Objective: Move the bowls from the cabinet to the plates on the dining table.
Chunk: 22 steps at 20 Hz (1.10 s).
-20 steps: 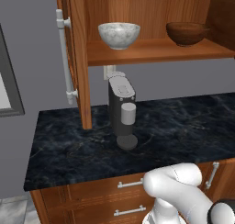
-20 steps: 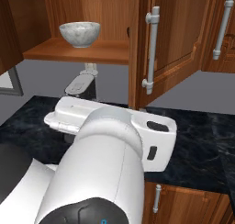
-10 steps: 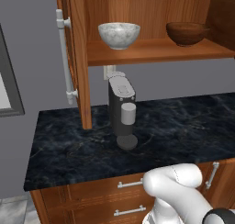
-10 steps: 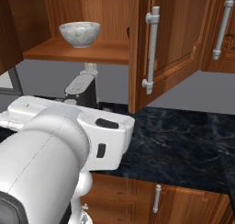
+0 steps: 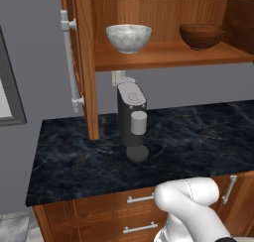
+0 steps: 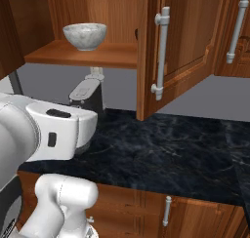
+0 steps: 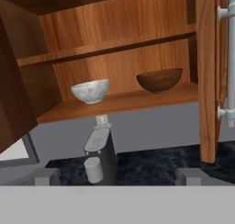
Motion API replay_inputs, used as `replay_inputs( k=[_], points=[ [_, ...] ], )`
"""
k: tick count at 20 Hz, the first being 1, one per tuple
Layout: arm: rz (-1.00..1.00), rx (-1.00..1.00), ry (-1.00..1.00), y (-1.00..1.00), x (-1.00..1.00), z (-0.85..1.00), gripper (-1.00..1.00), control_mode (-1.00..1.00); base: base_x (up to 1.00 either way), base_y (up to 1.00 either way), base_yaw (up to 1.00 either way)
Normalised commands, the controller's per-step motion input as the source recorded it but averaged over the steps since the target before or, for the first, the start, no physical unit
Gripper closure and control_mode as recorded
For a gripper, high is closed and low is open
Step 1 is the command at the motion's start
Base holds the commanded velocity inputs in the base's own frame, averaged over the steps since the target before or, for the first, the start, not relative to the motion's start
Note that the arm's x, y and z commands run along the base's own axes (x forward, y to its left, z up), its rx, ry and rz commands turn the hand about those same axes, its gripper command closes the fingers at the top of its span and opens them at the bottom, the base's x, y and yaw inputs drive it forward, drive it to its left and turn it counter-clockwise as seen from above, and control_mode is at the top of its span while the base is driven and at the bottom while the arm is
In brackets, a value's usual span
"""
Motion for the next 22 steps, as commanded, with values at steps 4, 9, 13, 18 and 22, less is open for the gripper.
replay_inputs(
  k=[4, 9, 13, 18, 22],
  points=[
    [-0.02, -0.01, 0.01, 0.57, 0.25, 0.00, -1.00, -1.00, 0.00, 0.00, 0.00],
    [-0.03, -0.08, 0.05, 0.36, 0.48, 0.00, -1.00, -1.00, 0.00, 0.00, 0.00],
    [0.00, -0.16, 0.08, 0.03, 0.71, -0.09, -1.00, -1.00, 0.00, 0.00, 0.00],
    [-0.01, -0.19, 0.14, 0.00, 0.81, -0.15, -1.00, -1.00, 0.00, 0.00, 0.00],
    [-0.02, -0.21, 0.18, 0.00, 0.71, -0.08, -1.00, -1.00, 0.00, 0.00, 0.00]
  ],
)
